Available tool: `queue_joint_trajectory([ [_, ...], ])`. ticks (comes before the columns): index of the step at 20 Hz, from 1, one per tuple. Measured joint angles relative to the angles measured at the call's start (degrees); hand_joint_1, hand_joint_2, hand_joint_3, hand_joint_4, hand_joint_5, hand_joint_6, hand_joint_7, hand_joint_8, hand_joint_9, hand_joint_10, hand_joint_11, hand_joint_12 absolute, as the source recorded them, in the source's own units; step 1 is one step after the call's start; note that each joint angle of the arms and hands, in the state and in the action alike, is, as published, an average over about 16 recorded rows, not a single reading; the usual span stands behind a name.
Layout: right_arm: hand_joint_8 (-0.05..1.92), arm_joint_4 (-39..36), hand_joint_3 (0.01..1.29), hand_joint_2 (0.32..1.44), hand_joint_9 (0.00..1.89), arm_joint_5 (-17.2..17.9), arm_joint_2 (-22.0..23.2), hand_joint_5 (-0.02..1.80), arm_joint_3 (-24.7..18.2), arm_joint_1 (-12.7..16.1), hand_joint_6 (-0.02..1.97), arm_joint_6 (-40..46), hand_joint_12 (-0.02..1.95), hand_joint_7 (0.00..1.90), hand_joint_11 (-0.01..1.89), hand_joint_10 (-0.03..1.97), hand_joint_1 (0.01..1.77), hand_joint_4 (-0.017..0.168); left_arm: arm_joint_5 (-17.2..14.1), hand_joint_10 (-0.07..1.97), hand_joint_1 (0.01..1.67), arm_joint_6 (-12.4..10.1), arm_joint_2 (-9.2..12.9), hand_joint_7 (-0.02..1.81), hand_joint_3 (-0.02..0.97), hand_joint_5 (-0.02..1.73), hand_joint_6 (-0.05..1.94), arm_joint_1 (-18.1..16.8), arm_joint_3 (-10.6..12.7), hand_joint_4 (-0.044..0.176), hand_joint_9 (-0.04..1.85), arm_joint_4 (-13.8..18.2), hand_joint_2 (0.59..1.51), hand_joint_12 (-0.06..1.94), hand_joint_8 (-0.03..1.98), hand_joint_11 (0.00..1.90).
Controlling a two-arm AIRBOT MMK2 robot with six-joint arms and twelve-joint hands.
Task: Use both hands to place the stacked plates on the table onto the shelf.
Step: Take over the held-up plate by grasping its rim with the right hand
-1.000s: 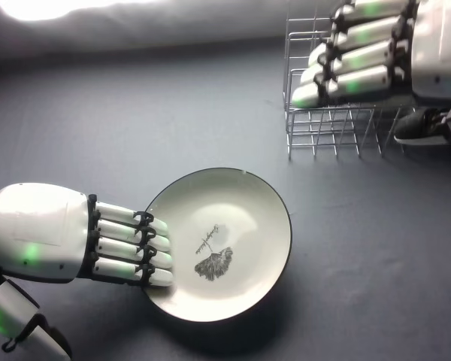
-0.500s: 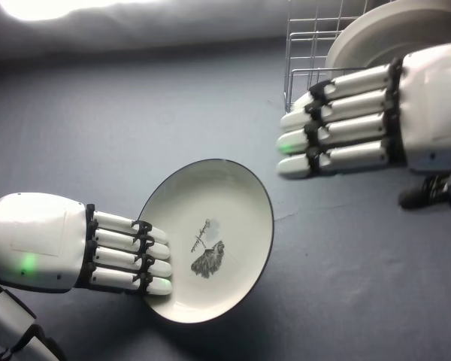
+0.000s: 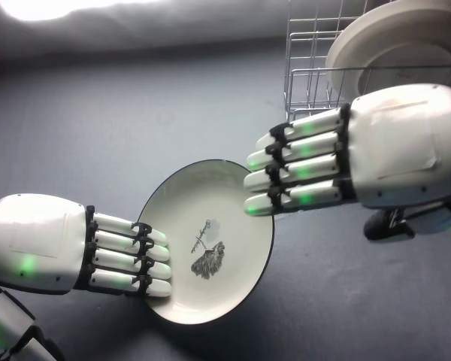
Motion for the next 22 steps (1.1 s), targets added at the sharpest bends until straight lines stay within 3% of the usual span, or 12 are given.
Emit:
queue_joint_trajectory([
  [12, 0.02, 0.7, 0.01, 1.04, 0.04, -5.5, -8.3, 0.02, 3.0, -2.5, 0.03, -0.9, 0.64, 0.02, 0.0, 0.03, 1.2, 0.004, -0.1, -0.02, 0.02, -0.1, 0.0, 0.07, -0.002, 0.06, -0.03, 0.0, 0.0, -0.011, 0.08, 0.2, 1.105, 0.14, -0.02, 0.02],
  [22, 0.02, 0.9, 0.01, 1.05, 0.07, -8.8, -15.4, 0.03, 6.3, -2.9, 0.03, -1.6, 0.76, 0.02, 0.01, 0.03, 1.27, 0.004, -0.1, -0.02, 0.02, -0.2, 0.0, 0.07, -0.003, 0.05, -0.03, 0.0, 0.0, -0.012, 0.08, 0.3, 1.106, 0.13, -0.02, 0.02],
])
